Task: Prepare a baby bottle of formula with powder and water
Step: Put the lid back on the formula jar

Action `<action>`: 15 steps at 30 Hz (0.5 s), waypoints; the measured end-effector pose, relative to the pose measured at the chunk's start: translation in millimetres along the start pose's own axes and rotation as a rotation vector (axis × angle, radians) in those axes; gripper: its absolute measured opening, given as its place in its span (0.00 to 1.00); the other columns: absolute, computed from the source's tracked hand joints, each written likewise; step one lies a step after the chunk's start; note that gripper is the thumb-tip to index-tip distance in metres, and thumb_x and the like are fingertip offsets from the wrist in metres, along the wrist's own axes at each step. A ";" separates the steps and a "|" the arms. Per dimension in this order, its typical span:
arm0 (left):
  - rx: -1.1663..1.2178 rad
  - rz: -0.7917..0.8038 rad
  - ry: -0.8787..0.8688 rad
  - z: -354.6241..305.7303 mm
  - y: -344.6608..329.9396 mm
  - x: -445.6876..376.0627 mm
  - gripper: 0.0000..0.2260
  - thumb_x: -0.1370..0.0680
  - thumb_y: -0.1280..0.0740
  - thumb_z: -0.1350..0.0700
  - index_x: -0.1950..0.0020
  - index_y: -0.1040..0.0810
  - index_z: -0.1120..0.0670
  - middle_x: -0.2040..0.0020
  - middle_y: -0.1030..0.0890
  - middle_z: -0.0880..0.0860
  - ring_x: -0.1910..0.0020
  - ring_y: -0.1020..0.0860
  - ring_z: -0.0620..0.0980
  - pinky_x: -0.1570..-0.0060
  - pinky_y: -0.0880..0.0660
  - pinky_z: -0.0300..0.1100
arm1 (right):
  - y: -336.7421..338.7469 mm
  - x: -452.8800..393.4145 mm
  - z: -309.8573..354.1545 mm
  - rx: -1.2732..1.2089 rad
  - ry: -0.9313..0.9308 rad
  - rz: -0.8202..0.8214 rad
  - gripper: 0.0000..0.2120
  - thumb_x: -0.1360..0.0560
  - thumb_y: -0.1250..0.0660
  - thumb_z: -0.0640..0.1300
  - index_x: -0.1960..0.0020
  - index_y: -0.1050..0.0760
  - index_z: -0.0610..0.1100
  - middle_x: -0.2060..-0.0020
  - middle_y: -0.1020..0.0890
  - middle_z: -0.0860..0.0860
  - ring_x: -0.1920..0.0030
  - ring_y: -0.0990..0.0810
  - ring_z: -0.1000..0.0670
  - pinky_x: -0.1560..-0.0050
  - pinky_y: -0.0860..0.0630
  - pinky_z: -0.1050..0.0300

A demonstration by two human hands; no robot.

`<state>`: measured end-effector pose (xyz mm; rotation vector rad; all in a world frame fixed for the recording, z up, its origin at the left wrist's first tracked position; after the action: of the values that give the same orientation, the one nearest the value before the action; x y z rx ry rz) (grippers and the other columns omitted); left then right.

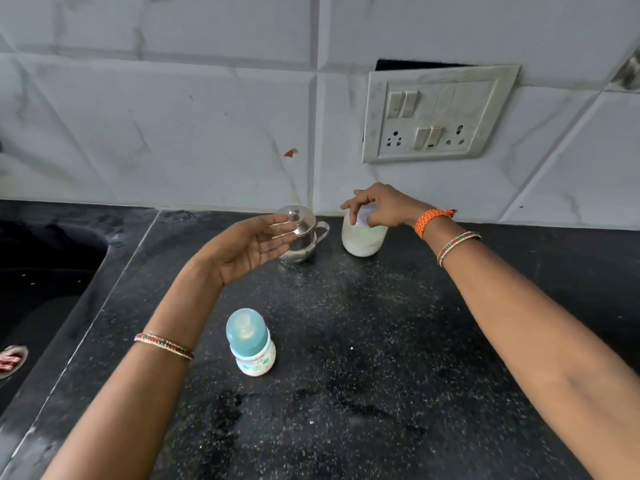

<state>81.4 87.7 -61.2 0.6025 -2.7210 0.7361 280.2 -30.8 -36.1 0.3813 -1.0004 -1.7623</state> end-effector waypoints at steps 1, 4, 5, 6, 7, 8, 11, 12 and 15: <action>0.022 -0.003 0.003 1.4 2.4 0.4 0.11 0.20 0.43 0.65 0.43 0.23 0.58 0.49 0.16 0.55 0.51 0.16 0.49 0.46 0.22 0.43 | -1.0 0.0 0.9 -0.053 -0.012 -0.016 0.18 0.34 0.40 0.24 0.58 0.19 0.42 0.37 0.22 0.46 0.27 0.36 0.50 0.34 0.41 0.58; 0.061 -0.013 0.011 5.5 10.0 5.9 0.11 0.20 0.42 0.63 0.41 0.24 0.60 0.47 0.17 0.57 0.49 0.17 0.50 0.48 0.20 0.43 | -3.4 1.0 6.6 -0.102 -0.032 -0.055 0.17 0.33 0.39 0.25 0.58 0.19 0.43 0.42 0.18 0.47 0.32 0.29 0.50 0.39 0.38 0.60; 0.061 -0.016 0.011 6.3 12.8 8.7 0.11 0.20 0.42 0.63 0.41 0.24 0.60 0.47 0.16 0.57 0.49 0.17 0.50 0.50 0.20 0.42 | -3.8 1.9 9.5 -0.092 -0.029 -0.085 0.16 0.33 0.39 0.26 0.57 0.19 0.44 0.44 0.18 0.47 0.33 0.27 0.49 0.38 0.37 0.59; 0.058 -0.019 0.012 7.0 15.5 11.3 0.11 0.20 0.42 0.64 0.41 0.24 0.60 0.48 0.16 0.57 0.49 0.17 0.50 0.53 0.19 0.41 | -2.7 3.0 12.7 -0.049 -0.020 -0.141 0.15 0.33 0.38 0.28 0.57 0.19 0.45 0.46 0.17 0.48 0.36 0.25 0.48 0.35 0.37 0.55; 0.047 -0.027 0.010 7.8 18.9 15.2 0.11 0.20 0.42 0.64 0.41 0.24 0.60 0.49 0.16 0.56 0.50 0.17 0.50 0.55 0.19 0.40 | -1.5 5.9 18.2 0.029 -0.008 -0.225 0.14 0.32 0.37 0.31 0.55 0.19 0.46 0.47 0.17 0.49 0.38 0.25 0.47 0.32 0.37 0.49; 0.026 -0.044 0.006 8.9 23.4 19.4 0.11 0.20 0.43 0.65 0.41 0.25 0.59 0.49 0.15 0.56 0.51 0.16 0.49 0.57 0.19 0.39 | -1.5 10.3 24.7 0.119 0.002 -0.319 0.14 0.32 0.36 0.33 0.54 0.19 0.47 0.47 0.18 0.49 0.39 0.25 0.46 0.31 0.39 0.43; -0.122 -0.152 -0.019 16.1 45.3 37.0 0.13 0.20 0.43 0.66 0.38 0.26 0.59 0.49 0.16 0.55 0.52 0.17 0.49 0.54 0.19 0.39 | -20.9 36.0 53.2 0.142 0.106 -0.547 0.15 0.31 0.37 0.33 0.49 0.21 0.47 0.48 0.19 0.49 0.41 0.25 0.46 0.33 0.36 0.41; -0.196 -0.205 -0.034 20.6 55.6 46.2 0.13 0.20 0.42 0.66 0.37 0.27 0.60 0.49 0.17 0.55 0.52 0.18 0.49 0.54 0.19 0.39 | -33.6 48.8 62.0 0.046 0.136 -0.580 0.16 0.32 0.37 0.32 0.49 0.22 0.46 0.48 0.19 0.49 0.42 0.24 0.47 0.35 0.32 0.43; -0.395 -0.347 -0.040 44.7 85.5 78.5 0.14 0.21 0.41 0.69 0.37 0.27 0.61 0.51 0.18 0.54 0.55 0.20 0.48 0.58 0.22 0.39 | -98.3 81.2 74.4 -0.214 0.130 -0.463 0.20 0.32 0.37 0.30 0.44 0.24 0.46 0.44 0.21 0.49 0.43 0.24 0.51 0.38 0.27 0.51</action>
<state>-32.7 106.0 -107.4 0.9571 -2.5859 0.0990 135.7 -57.1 -51.3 0.6181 -0.6537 -2.2028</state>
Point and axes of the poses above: each hand's wrist, its own x-axis away from the middle knuckle, its own y-axis out of the back of the hand, z = x × y, the point moved 7 cm from there along -x, towards the middle knuckle
